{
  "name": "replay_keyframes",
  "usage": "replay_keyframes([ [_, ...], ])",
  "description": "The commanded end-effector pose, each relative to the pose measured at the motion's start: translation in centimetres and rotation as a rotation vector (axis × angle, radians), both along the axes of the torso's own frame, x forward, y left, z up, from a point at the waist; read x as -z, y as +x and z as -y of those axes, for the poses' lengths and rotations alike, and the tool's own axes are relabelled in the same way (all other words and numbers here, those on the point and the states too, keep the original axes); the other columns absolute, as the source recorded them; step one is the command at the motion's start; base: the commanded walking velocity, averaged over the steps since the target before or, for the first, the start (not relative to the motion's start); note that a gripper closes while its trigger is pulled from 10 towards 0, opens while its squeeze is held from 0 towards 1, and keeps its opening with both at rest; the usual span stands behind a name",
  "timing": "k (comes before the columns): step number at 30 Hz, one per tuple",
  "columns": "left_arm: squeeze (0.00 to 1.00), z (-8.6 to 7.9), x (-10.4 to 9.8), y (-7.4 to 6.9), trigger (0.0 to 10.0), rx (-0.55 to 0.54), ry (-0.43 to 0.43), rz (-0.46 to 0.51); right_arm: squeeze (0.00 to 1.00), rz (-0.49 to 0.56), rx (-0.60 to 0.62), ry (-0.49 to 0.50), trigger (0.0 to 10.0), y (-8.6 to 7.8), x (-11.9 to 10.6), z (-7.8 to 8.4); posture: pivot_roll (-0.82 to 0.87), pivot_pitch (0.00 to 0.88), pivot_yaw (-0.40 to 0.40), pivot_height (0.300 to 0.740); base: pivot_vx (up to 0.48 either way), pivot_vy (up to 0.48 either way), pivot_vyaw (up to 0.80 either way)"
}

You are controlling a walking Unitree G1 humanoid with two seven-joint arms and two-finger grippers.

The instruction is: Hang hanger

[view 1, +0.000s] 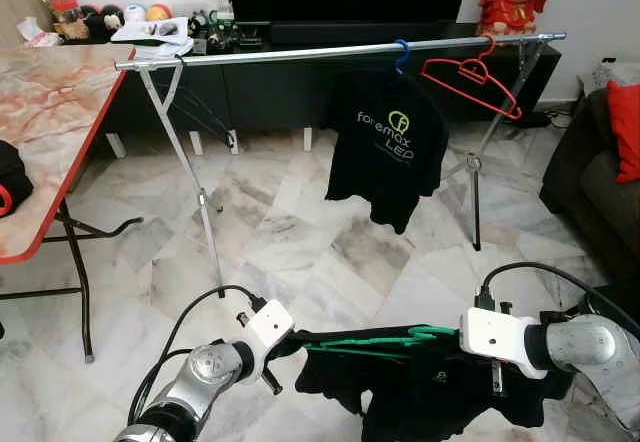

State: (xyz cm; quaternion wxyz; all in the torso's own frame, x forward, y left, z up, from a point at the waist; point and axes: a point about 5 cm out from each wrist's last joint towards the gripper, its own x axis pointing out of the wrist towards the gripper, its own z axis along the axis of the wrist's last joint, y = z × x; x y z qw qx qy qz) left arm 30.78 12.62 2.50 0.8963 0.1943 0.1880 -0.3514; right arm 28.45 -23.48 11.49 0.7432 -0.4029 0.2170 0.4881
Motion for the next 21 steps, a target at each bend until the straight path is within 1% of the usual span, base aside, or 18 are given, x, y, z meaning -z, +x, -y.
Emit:
replay_keyframes([
  [1, 0.0, -0.9, 0.9, -0.6, 0.0, -0.008, 0.04, -0.037, 0.0, 0.031, 0.024, 0.038, 0.0, 0.2, -1.0, 0.4, -0.1, 0.109, 0.003, 0.74, 0.0, 0.0, 0.0],
  [4, 0.0, -0.9, 1.0, -0.7, 0.0, -0.008, 0.048, -0.036, 0.0, 0.031, 0.019, 0.017, 0.0, 0.2, -1.0, 0.6, -0.1, 0.109, 0.002, 0.74, 0.0, 0.0, 0.0],
  [8, 0.0, -0.8, 1.1, -0.8, 0.0, 0.004, 0.066, -0.035, 0.0, 0.018, 0.015, 0.062, 0.0, 0.1, -1.4, 0.4, -0.1, 0.109, 0.002, 0.74, 0.0, 0.0, 0.0],
  [10, 0.0, -0.8, 1.2, -0.8, 0.0, 0.005, 0.068, -0.035, 0.0, 0.013, 0.006, 0.042, 0.0, 0.0, -1.3, 0.5, -0.1, 0.108, 0.001, 0.74, 0.0, 0.0, 0.0],
  [11, 0.0, -0.7, 1.2, -0.9, 0.0, 0.008, 0.071, -0.034, 0.0, 0.008, 0.003, 0.012, 0.0, -0.1, -1.1, 0.7, -0.1, 0.109, 0.001, 0.74, 0.0, 0.0, 0.0],
  [15, 0.0, -0.6, 1.2, -0.9, 0.0, 0.016, 0.079, -0.032, 0.0, 0.0, 0.008, 0.033, 0.0, -0.2, -1.0, 0.7, -0.1, 0.109, 0.002, 0.74, 0.0, 0.0, 0.0],
  [16, 0.0, -0.7, 1.2, -0.9, 0.0, 0.016, 0.08, -0.032, 0.0, -0.004, 0.003, 0.025, 0.0, -0.2, -0.9, 0.7, -0.1, 0.109, 0.002, 0.74, 0.0, 0.0, 0.0],
  [21, 0.0, -0.9, 1.2, -0.9, 0.0, 0.013, 0.086, -0.03, 0.0, -0.02, -0.009, -0.094, 0.0, -0.5, 0.0, 1.3, -0.09, 0.11, 0.001, 0.74, 0.0, 0.0, 0.0],
])
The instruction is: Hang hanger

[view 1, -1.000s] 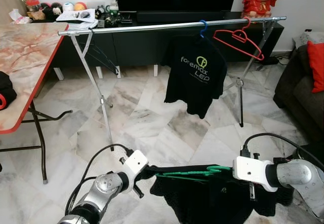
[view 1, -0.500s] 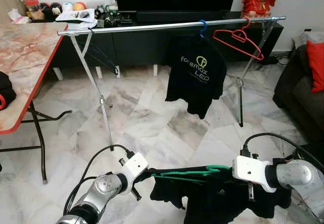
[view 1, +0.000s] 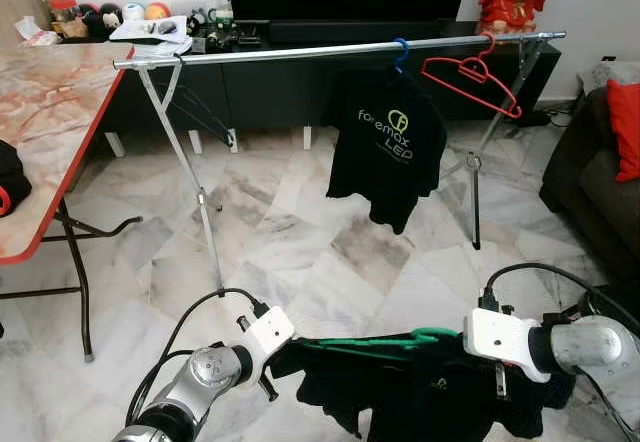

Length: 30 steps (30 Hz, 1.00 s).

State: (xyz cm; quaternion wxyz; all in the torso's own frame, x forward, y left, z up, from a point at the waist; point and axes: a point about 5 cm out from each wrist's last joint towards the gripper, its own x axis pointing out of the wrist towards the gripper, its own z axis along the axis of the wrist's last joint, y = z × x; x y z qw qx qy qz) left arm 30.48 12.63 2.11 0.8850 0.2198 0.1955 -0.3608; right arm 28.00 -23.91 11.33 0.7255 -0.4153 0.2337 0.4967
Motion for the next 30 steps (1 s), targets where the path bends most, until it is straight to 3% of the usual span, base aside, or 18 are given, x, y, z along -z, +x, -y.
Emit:
replay_keyframes([
  [1, 0.0, -1.1, 0.7, -0.5, 0.0, -0.024, 0.039, -0.022, 0.0, 0.002, 0.011, -0.088, 0.0, -0.2, 0.1, 1.3, -0.1, 0.11, 0.001, 0.74, 0.0, 0.0, 0.0],
  [8, 0.0, -1.4, 0.1, 0.0, 0.0, -0.034, 0.025, -0.006, 0.0, 0.018, 0.031, -0.214, 0.0, -0.3, 1.4, 2.3, -0.09, 0.109, 0.001, 0.74, 0.0, 0.0, 0.0],
  [13, 0.0, -1.6, -0.4, 0.4, 0.0, -0.028, 0.004, -0.005, 0.0, 0.105, 0.088, -0.268, 0.0, 0.5, 1.8, 2.5, -0.09, 0.107, 0.002, 0.74, 0.0, 0.0, 0.0],
  [18, 0.0, -1.5, -0.5, 0.3, 0.0, -0.001, -0.006, -0.028, 0.0, 0.17, 0.144, -0.273, 0.0, 1.2, 2.2, 2.3, -0.09, 0.105, 0.002, 0.74, 0.0, 0.0, 0.0],
  [22, 0.0, -1.3, -0.6, 0.1, 0.0, 0.056, -0.015, -0.059, 0.0, 0.211, 0.185, -0.204, 0.0, 1.6, 2.5, 1.2, -0.09, 0.102, 0.002, 0.74, 0.0, 0.0, 0.0],
  [27, 0.0, -0.8, -2.8, 1.2, 0.0, 0.096, -0.116, -0.04, 0.0, 0.118, 0.131, -0.169, 0.0, 0.5, 4.5, -0.4, -0.08, 0.098, 0.0, 0.74, 0.0, 0.0, 0.0],
  [30, 0.0, -0.5, -3.6, 1.5, 0.0, 0.122, -0.147, -0.03, 0.0, 0.119, 0.126, -0.177, 0.0, 0.5, 4.9, -0.6, -0.08, 0.096, 0.0, 0.74, 0.0, 0.0, 0.0],
])
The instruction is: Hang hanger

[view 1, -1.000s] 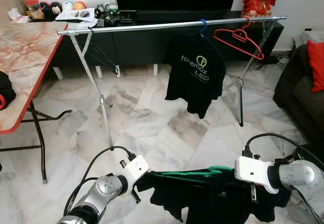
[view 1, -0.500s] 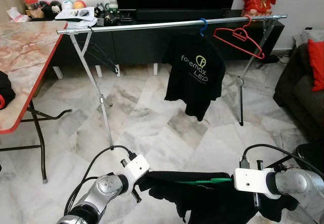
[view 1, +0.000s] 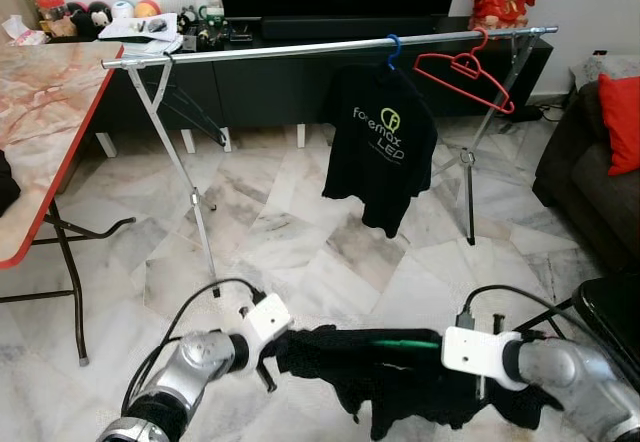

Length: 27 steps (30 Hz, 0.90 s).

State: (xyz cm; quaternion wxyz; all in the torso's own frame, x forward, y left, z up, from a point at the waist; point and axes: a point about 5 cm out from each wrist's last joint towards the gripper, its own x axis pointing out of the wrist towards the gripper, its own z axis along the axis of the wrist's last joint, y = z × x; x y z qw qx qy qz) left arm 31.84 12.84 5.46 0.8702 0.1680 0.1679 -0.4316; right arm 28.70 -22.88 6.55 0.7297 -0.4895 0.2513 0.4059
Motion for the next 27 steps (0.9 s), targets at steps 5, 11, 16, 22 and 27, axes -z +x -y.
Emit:
replay_keyframes([
  [5, 0.0, 1.4, -3.4, 0.2, 0.0, 0.146, -0.113, 0.03, 0.0, -0.026, 0.053, 0.016, 0.0, -0.2, 1.5, -0.3, -0.07, 0.091, 0.002, 0.74, 0.0, 0.0, 0.0],
  [11, 0.0, 2.8, -5.5, -1.6, 0.0, 0.348, -0.155, -0.005, 0.0, 0.014, 0.123, 0.048, 0.0, 0.4, 2.1, -0.9, -0.06, 0.096, 0.003, 0.74, 0.0, 0.0, 0.0],
  [16, 0.0, 3.8, -6.2, -3.6, 0.0, 0.478, -0.169, -0.064, 0.0, 0.033, 0.157, 0.148, 0.0, 0.8, 1.9, -1.8, -0.06, 0.099, 0.008, 0.74, 0.0, 0.0, 0.0],
  [22, 0.0, 5.1, -6.4, -5.7, 0.0, 0.581, -0.159, -0.108, 0.0, 0.087, 0.239, 0.343, 0.0, 2.2, 0.4, -3.0, -0.05, 0.102, 0.011, 0.74, 0.0, 0.0, 0.0],
  [27, 0.0, 5.9, -8.0, -5.3, 6.0, 0.544, -0.207, -0.037, 0.0, 0.072, 0.227, 0.372, 0.0, 2.3, 0.4, -3.6, -0.05, 0.101, 0.01, 0.74, 0.0, 0.0, 0.0],
])
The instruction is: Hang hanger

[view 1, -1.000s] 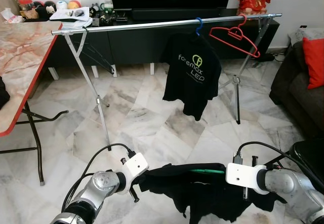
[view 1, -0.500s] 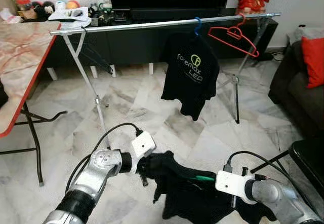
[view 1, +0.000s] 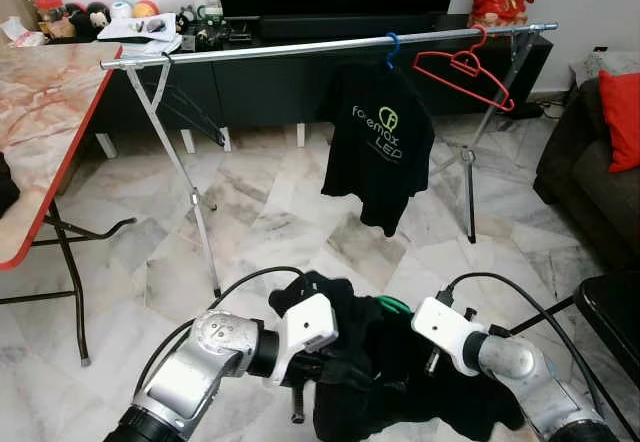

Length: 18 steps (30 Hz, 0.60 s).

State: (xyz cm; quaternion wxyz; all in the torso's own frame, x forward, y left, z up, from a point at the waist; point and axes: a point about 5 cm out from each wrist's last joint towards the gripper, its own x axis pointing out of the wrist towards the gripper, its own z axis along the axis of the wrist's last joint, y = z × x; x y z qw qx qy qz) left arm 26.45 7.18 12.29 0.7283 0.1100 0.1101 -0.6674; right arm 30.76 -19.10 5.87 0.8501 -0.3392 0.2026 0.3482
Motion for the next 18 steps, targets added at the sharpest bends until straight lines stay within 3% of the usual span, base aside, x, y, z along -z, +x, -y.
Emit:
replay_keyframes([
  [1, 0.0, 0.4, -1.4, 0.1, 10.0, -0.003, -0.045, 0.034, 0.0, 0.005, 0.016, 0.02, 0.0, 0.2, -0.3, 0.1, -0.05, 0.101, 0.011, 0.74, 0.0, 0.0, 0.0],
  [3, 0.0, 0.6, -1.7, -0.1, 10.0, 0.022, -0.062, 0.022, 0.0, 0.005, 0.016, 0.022, 0.0, 0.3, -0.2, 0.0, -0.04, 0.1, 0.012, 0.74, 0.0, 0.0, 0.0],
  [4, 0.58, 0.7, -1.7, -0.3, 10.0, 0.04, -0.063, 0.015, 0.0, 0.006, 0.017, 0.024, 0.0, 0.3, -0.2, 0.0, -0.04, 0.1, 0.012, 0.74, 0.0, 0.0, 0.0],
  [5, 0.58, 0.7, -1.7, -0.3, 10.0, 0.04, -0.063, 0.015, 0.0, 0.006, 0.017, 0.024, 0.0, 0.3, -0.2, 0.0, -0.04, 0.1, 0.012, 0.74, 0.0, 0.0, 0.0],
  [6, 1.0, 0.7, -1.7, -0.6, 10.0, 0.048, -0.064, 0.011, 0.0, 0.007, 0.019, 0.029, 0.0, 0.4, -0.3, 0.0, -0.05, 0.098, 0.013, 0.74, 0.0, 0.0, 0.0],
  [14, 1.0, 0.9, -2.0, -1.2, 10.0, 0.076, -0.071, -0.018, 0.0, 0.016, 0.035, 0.033, 0.0, 0.6, -0.2, 0.0, -0.05, 0.096, 0.011, 0.74, 0.0, 0.0, 0.0],
  [18, 1.0, 0.5, -1.9, -0.9, 10.0, 0.048, -0.059, -0.007, 0.0, 0.009, 0.019, 0.052, 0.0, 0.6, -0.2, -0.1, -0.04, 0.097, 0.012, 0.74, 0.0, 0.0, 0.0],
])
